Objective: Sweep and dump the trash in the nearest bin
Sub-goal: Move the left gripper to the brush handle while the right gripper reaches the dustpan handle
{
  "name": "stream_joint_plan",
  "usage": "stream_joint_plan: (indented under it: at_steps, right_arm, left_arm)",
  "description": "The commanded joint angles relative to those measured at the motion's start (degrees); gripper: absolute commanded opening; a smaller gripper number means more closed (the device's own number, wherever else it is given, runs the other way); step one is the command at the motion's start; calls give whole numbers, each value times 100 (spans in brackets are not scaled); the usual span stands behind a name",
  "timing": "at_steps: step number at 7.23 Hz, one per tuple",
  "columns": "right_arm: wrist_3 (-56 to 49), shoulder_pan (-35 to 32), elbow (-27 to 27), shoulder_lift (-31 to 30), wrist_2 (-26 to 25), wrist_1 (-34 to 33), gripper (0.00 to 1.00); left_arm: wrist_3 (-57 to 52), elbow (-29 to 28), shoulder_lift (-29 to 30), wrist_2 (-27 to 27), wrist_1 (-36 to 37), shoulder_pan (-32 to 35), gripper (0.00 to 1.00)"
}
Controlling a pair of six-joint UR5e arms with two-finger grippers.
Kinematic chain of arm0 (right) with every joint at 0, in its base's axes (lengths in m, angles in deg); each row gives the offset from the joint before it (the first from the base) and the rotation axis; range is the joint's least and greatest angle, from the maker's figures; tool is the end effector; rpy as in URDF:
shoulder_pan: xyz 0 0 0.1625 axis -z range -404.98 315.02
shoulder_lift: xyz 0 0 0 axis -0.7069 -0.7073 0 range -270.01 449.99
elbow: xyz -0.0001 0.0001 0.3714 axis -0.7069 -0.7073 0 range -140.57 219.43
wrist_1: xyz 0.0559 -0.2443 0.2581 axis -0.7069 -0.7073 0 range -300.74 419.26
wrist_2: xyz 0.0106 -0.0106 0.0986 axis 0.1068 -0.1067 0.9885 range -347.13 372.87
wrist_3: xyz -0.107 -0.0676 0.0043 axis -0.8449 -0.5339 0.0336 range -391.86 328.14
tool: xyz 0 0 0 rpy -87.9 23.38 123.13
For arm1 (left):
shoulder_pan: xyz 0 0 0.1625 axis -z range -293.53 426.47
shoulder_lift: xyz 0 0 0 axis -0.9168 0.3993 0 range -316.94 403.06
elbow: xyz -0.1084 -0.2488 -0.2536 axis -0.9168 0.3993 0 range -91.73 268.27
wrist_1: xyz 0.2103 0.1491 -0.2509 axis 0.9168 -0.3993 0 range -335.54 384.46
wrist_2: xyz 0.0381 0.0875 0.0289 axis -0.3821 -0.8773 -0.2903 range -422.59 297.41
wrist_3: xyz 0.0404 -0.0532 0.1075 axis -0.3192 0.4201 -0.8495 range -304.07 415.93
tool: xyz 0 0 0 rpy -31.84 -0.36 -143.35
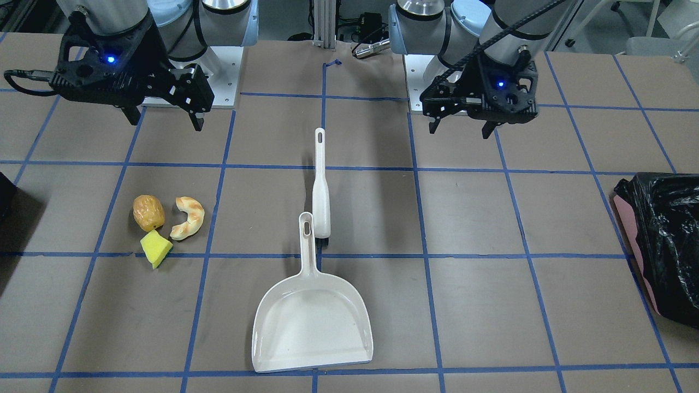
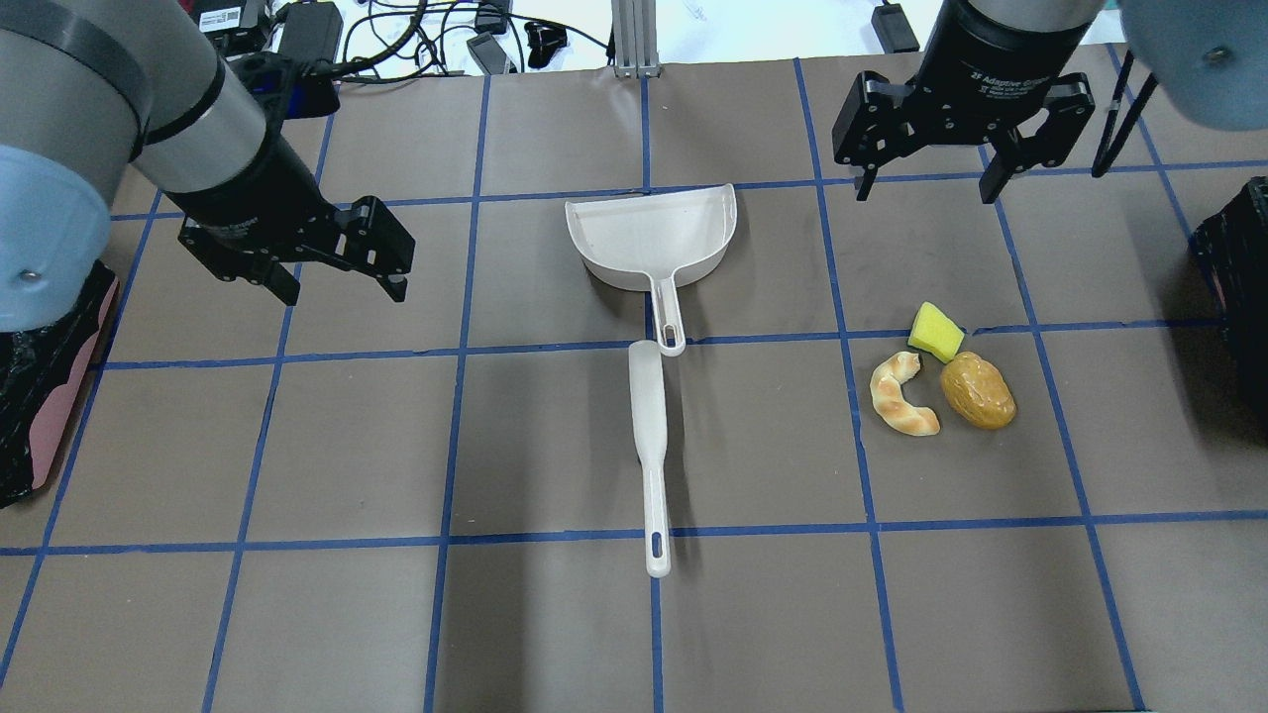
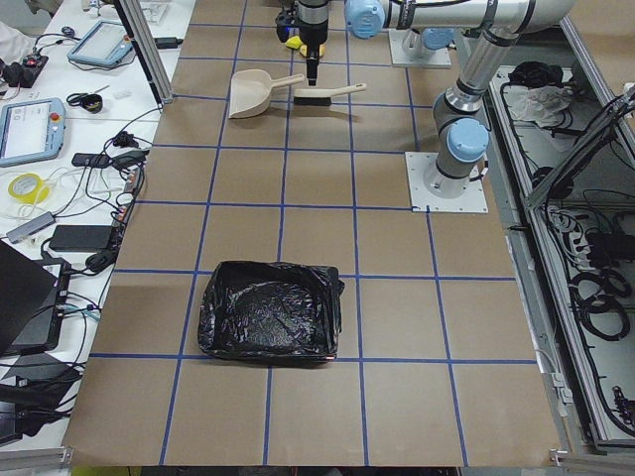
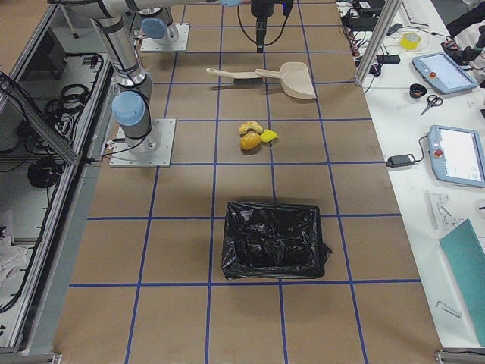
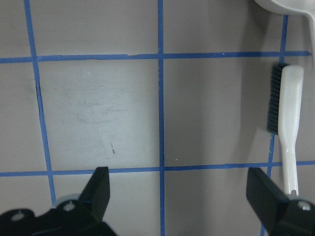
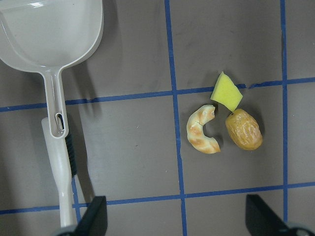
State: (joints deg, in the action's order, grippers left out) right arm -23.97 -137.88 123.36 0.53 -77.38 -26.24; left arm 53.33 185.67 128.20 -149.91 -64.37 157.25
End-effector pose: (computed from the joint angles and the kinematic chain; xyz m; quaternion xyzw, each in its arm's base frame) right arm 0.1547 -0.4309 0.4413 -0.0436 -0.9990 0.0091 0.0013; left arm -0.1446 -0.3970 0.3890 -0.0293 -0.9992 -0.0115 0.0235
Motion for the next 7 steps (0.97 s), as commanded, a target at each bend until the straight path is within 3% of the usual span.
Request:
stream_joint_plan:
  at_steps: [1,3,5,7]
  right_arm:
    - [-7,17,0,16,7,16,100]
    - [-16,18,27,566,-2,-63,100]
    - [10,-8,184,1331,7,-885,100]
    - [63,-140,168,1789,190,-1221,100]
  left_arm:
    - [467,174,55,4,58,604,100]
    - [550,497,109,-13,416,1212,100]
    - [698,1234,91,13,1179,1476,100]
    - [1277,1649,170,268,1673,1950,100]
